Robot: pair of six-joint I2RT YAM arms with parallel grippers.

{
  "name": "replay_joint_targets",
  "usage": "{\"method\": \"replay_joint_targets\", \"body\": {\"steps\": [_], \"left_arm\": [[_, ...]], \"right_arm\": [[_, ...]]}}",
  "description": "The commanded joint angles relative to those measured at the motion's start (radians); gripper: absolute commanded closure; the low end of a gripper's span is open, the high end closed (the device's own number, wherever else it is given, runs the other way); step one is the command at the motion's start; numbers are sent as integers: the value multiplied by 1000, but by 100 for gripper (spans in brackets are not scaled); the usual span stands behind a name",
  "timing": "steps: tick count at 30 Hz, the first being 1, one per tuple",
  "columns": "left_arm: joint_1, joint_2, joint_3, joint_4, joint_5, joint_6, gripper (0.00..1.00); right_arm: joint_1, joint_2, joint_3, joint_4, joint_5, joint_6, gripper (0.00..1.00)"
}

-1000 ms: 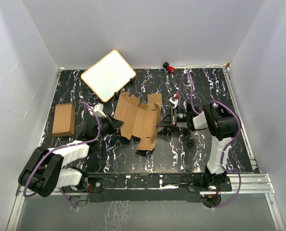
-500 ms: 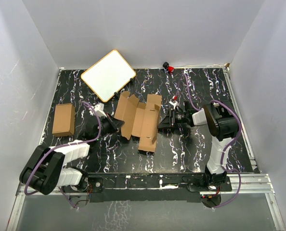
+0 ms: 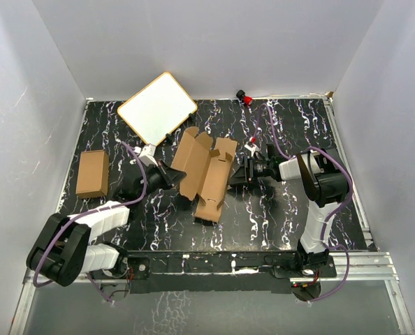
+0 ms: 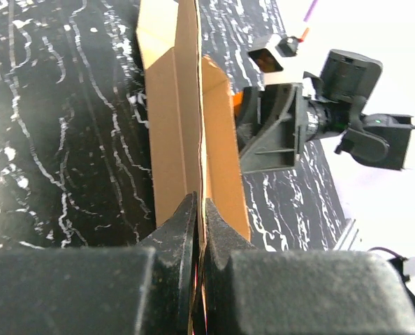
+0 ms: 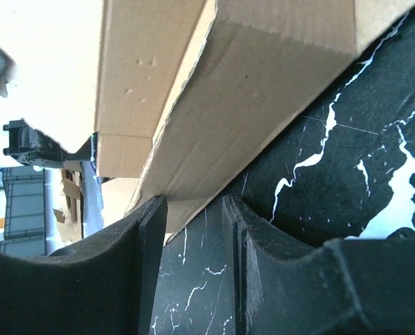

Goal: Fold the paper box

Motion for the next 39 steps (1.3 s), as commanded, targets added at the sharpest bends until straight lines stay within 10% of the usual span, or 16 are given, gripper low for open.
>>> {"method": "replay_joint_targets", "body": {"steps": [1, 39], "left_arm": [[-7, -57, 57, 0, 119, 38, 100], [-17, -39, 145, -272, 25, 135, 100]], "right_arm": [[10, -24, 25, 8, 54, -50, 56], [26, -55, 23, 70, 18, -44, 71]]}}
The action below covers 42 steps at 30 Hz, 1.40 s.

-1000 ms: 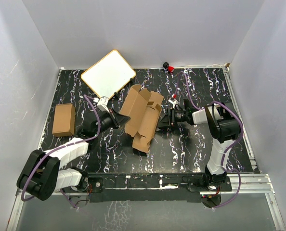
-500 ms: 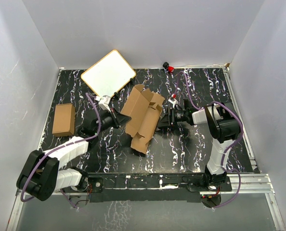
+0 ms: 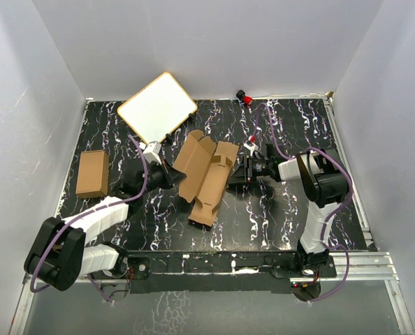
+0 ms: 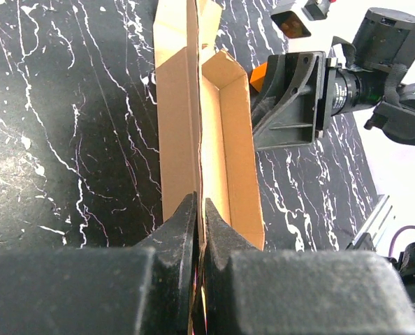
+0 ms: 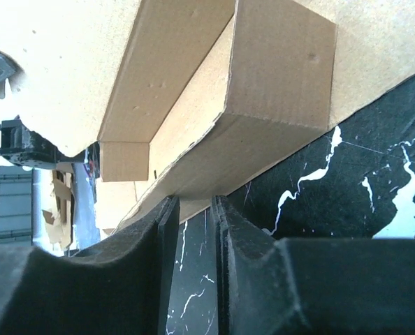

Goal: Fold the paper box

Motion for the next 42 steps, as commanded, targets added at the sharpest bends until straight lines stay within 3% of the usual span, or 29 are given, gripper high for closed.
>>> {"method": "replay_joint_targets", "body": {"steps": [1, 8, 18, 35, 42], "left_arm": [[-8, 10, 46, -33, -18, 0, 100], [-8, 36, 62, -72, -25, -7, 100], [-8, 45, 64, -114, -55, -8, 100], [-8, 82, 77, -124, -16, -7, 100], [-6, 45, 104, -169, -27, 35, 100]], "right_arm": [[28, -51, 34, 0, 32, -76, 73], [85, -70, 78, -112, 110, -191, 79], [118, -155, 64, -77, 178, -231, 79], [227, -43, 178, -248, 369, -346, 79], [206, -70, 192, -276, 280, -360, 76]]}}
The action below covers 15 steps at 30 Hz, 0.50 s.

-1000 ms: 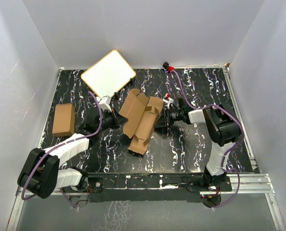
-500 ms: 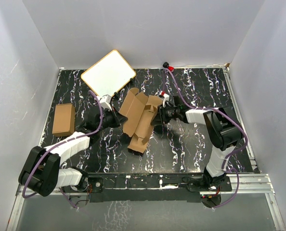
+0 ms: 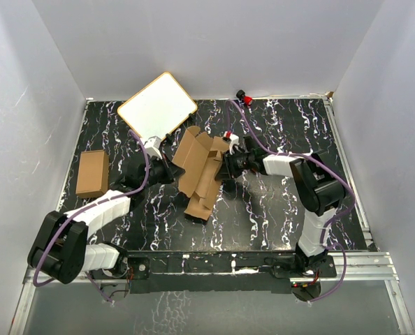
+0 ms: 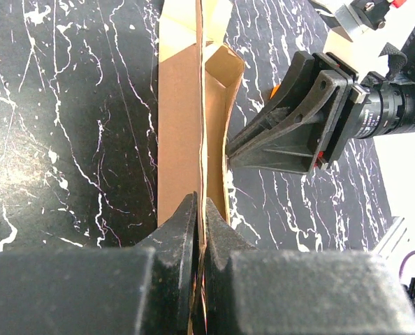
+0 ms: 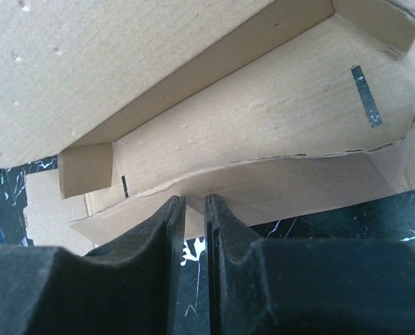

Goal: Fold the paper box

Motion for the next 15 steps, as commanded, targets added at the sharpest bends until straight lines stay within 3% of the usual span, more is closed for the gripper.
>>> {"method": "replay_joint_targets", "body": {"steps": [1, 10, 15], "left_arm": [[-12, -28, 42, -125, 31, 62, 100], [-1, -85, 150, -266, 58, 240, 100], [5, -110, 181, -306, 130, 332, 100]], "right_arm": [[-8, -18, 24, -24, -76, -55, 75], [-154, -111, 52, -224, -382, -300, 70], [-215, -208, 61, -343, -463, -472, 68]]}}
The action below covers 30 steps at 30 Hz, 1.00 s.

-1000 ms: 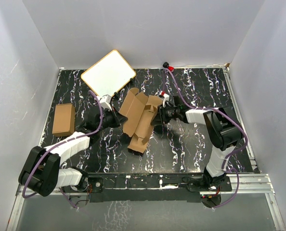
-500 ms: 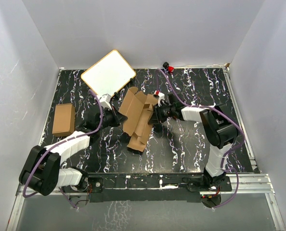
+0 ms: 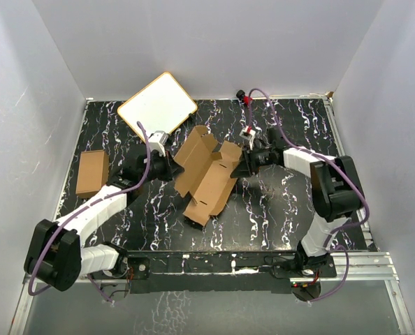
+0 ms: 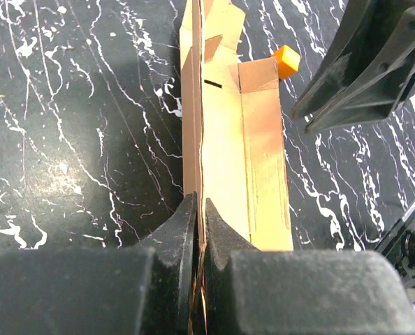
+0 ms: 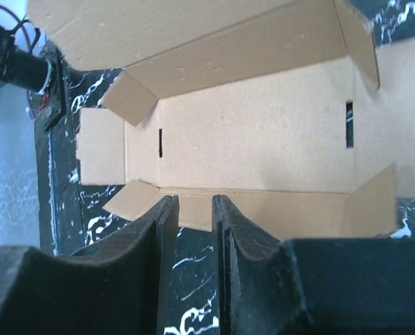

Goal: Fold the paper box

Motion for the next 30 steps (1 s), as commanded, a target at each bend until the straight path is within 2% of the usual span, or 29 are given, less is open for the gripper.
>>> {"method": "replay_joint_targets", "body": {"steps": [1, 5, 7, 8, 11, 13, 16, 18, 20, 22, 30], "left_arm": [[5, -58, 55, -70, 101, 135, 100], [9, -79, 86, -111, 188, 235, 100], [8, -81, 110, -144, 234, 290, 100], [8, -82, 124, -164, 256, 317, 100], [8, -78, 171, -230, 334, 403, 100], [8, -79, 196, -266, 377, 463, 100], [8, -81, 221, -301, 401, 505, 100], [8, -78, 229, -319, 409, 525, 100], [8, -76, 237, -334, 416, 545, 100], [8, -77, 247, -352, 422, 564, 100], [8, -125, 258, -380, 439, 624, 100]], "right_arm": [[-52, -131, 48, -103, -153, -229, 68], [-124, -205, 33, -111, -164, -271, 62], [-169, -236, 13, -76, -149, -260, 55], [-195, -250, -4, -41, -131, -242, 50], [-268, -285, -100, 156, -17, -146, 26], [-295, -281, -145, 212, 8, -175, 16], [-305, -250, -146, 151, -29, -267, 14], [-300, -229, -148, 148, -63, -267, 8], [-285, -209, -141, 144, -62, -270, 7], [-280, -184, -127, 137, -62, -272, 1], [-271, -107, -71, 65, -102, -313, 1]]}}
